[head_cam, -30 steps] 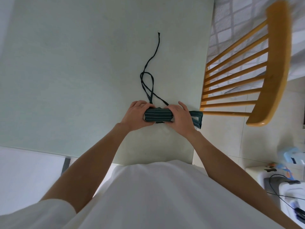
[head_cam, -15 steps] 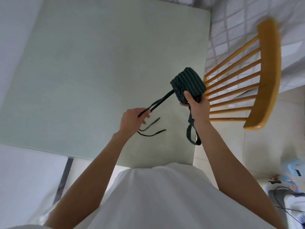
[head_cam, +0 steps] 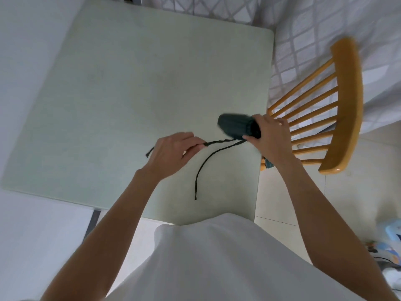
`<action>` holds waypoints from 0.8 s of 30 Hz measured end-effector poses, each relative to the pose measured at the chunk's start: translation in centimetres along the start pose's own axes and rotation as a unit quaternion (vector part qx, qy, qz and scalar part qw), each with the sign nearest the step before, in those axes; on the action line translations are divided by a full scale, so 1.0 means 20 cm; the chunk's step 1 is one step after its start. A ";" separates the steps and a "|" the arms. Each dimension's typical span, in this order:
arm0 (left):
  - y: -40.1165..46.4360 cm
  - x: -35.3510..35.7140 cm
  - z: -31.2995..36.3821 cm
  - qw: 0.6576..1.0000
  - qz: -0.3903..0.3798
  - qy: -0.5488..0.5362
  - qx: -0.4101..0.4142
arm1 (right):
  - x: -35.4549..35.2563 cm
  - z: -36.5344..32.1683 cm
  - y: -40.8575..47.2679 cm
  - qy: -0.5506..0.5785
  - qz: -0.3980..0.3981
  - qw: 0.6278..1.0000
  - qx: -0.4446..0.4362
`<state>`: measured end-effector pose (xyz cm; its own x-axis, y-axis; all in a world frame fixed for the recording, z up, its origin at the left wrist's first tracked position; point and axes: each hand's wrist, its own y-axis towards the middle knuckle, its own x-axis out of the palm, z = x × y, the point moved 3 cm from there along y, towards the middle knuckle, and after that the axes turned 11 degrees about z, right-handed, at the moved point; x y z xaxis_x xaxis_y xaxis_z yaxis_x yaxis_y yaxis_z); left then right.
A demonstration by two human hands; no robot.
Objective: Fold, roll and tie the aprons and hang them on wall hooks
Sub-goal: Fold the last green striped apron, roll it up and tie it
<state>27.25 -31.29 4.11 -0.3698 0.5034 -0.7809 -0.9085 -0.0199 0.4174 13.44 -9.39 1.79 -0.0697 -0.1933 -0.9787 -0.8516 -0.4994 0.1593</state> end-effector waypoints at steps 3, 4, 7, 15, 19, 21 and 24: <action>0.15 0.01 -0.05 0.999 0.026 -0.011 -0.016 | 0.00 -0.09 -0.06 0.162 -0.161 0.964 -0.138; 0.18 0.02 -0.08 0.997 0.022 -0.044 -0.064 | -0.02 -0.12 -0.09 0.264 -0.183 0.940 -0.117; 0.20 0.08 -0.12 0.944 0.006 -0.214 -0.250 | -0.08 -0.21 -0.11 0.489 -0.180 0.853 -0.037; 0.04 0.27 0.08 0.848 -0.096 -0.354 -0.382 | -0.15 -0.27 -0.06 0.726 -0.114 0.645 0.209; 0.05 0.27 0.06 0.864 -0.034 -0.347 -0.363 | -0.15 -0.28 -0.05 0.705 -0.089 0.663 0.236; 0.05 0.24 0.06 0.850 0.021 -0.387 -0.357 | -0.17 -0.27 -0.04 0.672 -0.079 0.701 0.225; 0.05 0.21 0.05 0.793 0.026 -0.480 -0.374 | -0.19 -0.25 -0.02 0.636 -0.062 0.741 0.205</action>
<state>24.94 -28.37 1.77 -0.4187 0.9035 0.0919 -0.8908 -0.3889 -0.2349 16.64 -12.72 6.11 0.3466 -0.9377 -0.0262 -0.9150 -0.3318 -0.2294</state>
